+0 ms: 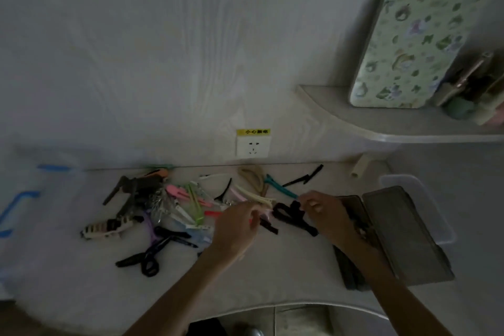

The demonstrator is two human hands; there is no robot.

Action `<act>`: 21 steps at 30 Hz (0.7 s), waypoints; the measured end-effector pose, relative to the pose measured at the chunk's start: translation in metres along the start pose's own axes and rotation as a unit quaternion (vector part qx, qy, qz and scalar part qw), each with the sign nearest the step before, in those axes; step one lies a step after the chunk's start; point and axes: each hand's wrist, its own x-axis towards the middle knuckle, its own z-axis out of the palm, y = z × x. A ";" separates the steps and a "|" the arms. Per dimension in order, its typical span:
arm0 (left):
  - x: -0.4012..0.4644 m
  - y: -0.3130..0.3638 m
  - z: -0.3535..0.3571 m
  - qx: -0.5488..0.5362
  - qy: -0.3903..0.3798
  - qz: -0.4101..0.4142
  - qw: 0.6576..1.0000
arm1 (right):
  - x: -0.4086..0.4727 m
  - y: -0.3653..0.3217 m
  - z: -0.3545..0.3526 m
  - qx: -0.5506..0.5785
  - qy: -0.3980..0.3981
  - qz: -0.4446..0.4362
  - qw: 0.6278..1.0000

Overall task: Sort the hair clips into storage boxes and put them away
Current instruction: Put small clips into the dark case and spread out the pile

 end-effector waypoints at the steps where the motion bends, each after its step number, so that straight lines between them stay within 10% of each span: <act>1: -0.007 -0.010 -0.009 0.005 0.021 -0.015 1.000 | 0.006 -0.011 0.016 0.001 -0.018 -0.010 1.000; 7: -0.066 -0.088 -0.058 0.060 0.147 -0.154 0.975 | 0.018 -0.079 0.118 -0.090 -0.142 -0.163 0.972; 13: -0.118 -0.150 -0.084 0.082 0.201 -0.302 0.928 | 0.022 -0.139 0.207 -0.174 -0.104 -0.394 0.897; 21: -0.120 -0.192 -0.104 0.071 0.213 -0.280 0.933 | 0.045 -0.180 0.257 -0.303 -0.069 -0.404 0.860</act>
